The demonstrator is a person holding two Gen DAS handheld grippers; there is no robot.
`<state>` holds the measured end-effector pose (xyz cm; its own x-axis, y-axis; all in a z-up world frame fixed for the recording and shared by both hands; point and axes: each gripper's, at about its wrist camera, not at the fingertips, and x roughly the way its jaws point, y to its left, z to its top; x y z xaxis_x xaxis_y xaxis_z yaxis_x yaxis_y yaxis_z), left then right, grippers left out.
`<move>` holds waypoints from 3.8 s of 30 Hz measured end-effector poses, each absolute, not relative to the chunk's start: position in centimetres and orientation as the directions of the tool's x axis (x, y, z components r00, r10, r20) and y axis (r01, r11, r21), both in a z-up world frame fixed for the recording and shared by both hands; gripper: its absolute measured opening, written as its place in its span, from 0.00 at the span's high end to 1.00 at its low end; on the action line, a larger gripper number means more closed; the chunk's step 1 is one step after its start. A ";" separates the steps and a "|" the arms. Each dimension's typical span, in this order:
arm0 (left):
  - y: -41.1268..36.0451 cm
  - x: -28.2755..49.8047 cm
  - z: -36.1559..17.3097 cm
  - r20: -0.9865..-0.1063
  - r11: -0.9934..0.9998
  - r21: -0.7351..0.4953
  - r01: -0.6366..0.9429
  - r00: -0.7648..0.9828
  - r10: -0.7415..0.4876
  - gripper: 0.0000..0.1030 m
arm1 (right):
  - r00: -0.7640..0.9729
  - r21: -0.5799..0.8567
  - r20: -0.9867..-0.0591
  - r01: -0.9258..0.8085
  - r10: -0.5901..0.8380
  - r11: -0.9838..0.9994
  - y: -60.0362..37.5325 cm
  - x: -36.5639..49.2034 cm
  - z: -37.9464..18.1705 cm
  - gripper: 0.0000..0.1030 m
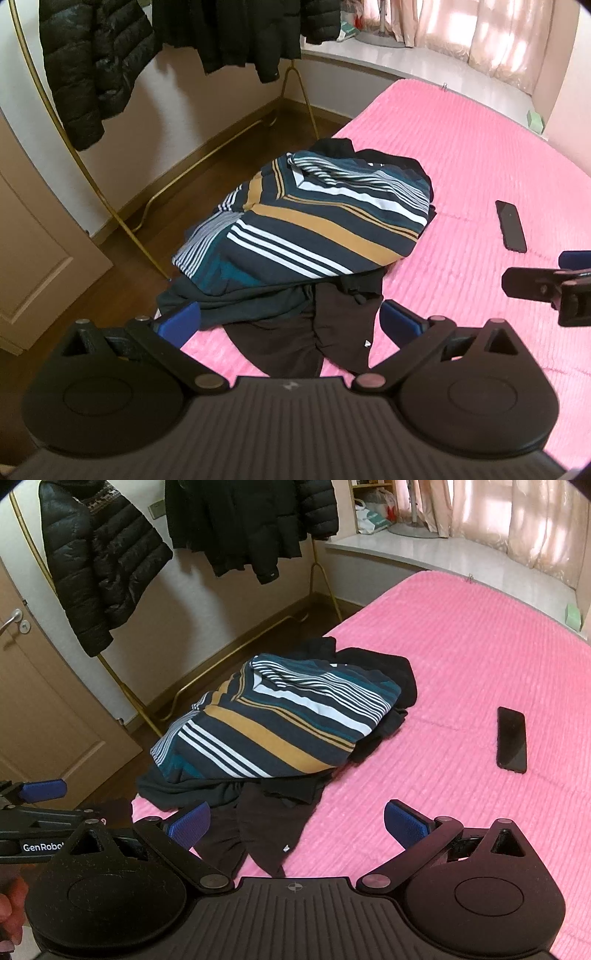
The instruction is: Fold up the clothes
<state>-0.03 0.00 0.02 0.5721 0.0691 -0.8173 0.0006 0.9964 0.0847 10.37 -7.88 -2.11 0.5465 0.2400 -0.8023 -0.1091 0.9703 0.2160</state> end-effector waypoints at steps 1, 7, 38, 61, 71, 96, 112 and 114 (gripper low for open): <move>0.0 -0.1 0.1 -0.818 0.997 0.072 -0.001 0.571 0.060 0.01 | 0.546 0.217 -0.802 -0.109 0.241 0.970 -7.9 10.4 -2.1 0.00; -0.6 0.1 -0.3 -0.840 0.998 0.058 0.010 0.541 0.044 0.01 | 0.544 0.218 -0.804 -0.108 0.241 0.970 -8.3 10.5 -2.7 0.00; 0.4 -0.2 -0.4 -0.838 1.000 0.024 0.011 0.545 0.014 0.01 | 0.531 0.209 -0.812 -0.123 0.243 0.970 -7.2 10.3 -2.9 0.00; 0.6 -0.5 -0.6 -0.841 1.000 0.011 0.018 0.542 0.000 0.01 | 0.523 0.201 -0.818 -0.127 0.238 0.971 -6.9 10.2 -2.9 0.00; 0.8 -0.7 -0.6 -0.842 1.000 0.008 0.024 0.539 -0.006 0.01 | 0.520 0.203 -0.819 -0.131 0.242 0.970 -6.8 10.0 -2.8 0.00; 5.6 4.1 -4.9 -0.845 0.977 0.171 0.129 0.529 0.078 0.02 | 0.484 0.267 -0.788 -0.287 0.380 0.920 -10.0 18.3 -8.2 0.00; 9.1 25.1 -19.1 -0.888 0.939 -0.075 0.335 0.406 -0.216 0.09 | 0.457 -0.073 -0.867 -0.510 0.199 0.857 -3.2 40.6 -20.8 0.00; 9.4 25.7 -20.4 -0.890 0.936 -0.127 0.327 0.379 -0.253 0.14 | 0.430 -0.076 -0.878 -0.558 0.210 0.826 -2.2 41.8 -22.2 0.01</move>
